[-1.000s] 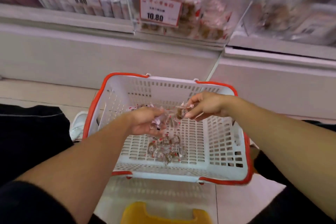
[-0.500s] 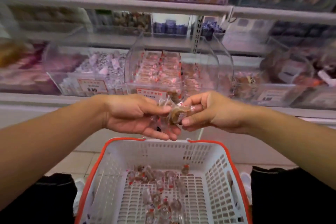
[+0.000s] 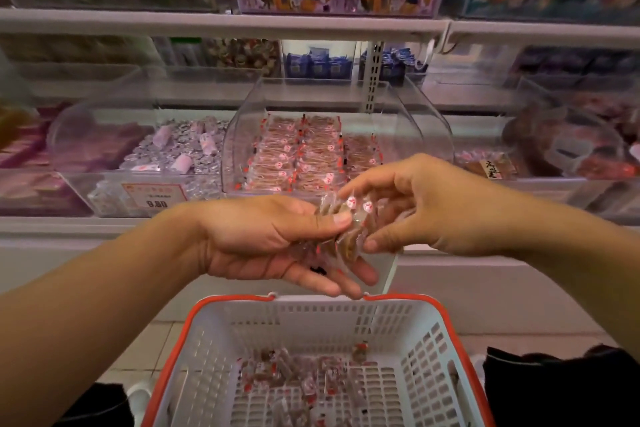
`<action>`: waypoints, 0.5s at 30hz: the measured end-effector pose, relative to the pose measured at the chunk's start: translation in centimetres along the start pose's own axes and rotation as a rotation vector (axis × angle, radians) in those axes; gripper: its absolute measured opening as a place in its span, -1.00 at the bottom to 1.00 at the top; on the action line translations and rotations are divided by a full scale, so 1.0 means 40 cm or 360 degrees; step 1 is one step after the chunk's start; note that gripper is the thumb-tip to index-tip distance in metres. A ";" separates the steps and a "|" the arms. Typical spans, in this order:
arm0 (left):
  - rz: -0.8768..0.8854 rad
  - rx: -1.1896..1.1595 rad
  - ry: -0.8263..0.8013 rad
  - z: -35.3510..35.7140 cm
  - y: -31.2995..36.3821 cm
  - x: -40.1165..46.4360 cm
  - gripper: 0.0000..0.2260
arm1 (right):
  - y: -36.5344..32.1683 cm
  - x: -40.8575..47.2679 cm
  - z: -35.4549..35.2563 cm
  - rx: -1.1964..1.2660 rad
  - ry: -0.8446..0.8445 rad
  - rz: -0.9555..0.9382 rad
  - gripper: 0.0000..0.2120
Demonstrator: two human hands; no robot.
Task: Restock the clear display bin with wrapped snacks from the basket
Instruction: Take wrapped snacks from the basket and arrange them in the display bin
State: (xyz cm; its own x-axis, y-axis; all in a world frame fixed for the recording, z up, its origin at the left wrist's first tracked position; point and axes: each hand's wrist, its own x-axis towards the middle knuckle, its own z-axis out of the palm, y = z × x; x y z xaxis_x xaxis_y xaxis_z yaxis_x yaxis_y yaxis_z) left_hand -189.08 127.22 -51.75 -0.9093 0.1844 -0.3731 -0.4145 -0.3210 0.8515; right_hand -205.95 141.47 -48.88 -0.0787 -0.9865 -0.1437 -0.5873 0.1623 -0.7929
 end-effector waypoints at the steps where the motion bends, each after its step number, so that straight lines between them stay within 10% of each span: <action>1: 0.0033 -0.0061 0.0041 0.002 -0.002 0.006 -0.62 | -0.001 -0.001 0.004 -0.0058 0.0011 -0.0021 -0.49; 15: 0.0070 0.0338 0.0361 0.041 0.015 0.006 -0.83 | 0.014 -0.016 0.015 -0.0129 0.0201 -0.0310 -0.32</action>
State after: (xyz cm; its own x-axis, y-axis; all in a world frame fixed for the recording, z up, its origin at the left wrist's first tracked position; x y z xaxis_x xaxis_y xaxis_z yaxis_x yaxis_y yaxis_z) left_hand -189.50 128.58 -50.72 -0.9213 -0.0449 -0.3863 -0.3791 -0.1183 0.9178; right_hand -205.74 142.22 -49.60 -0.0549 -0.9948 0.0863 -0.6635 -0.0282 -0.7477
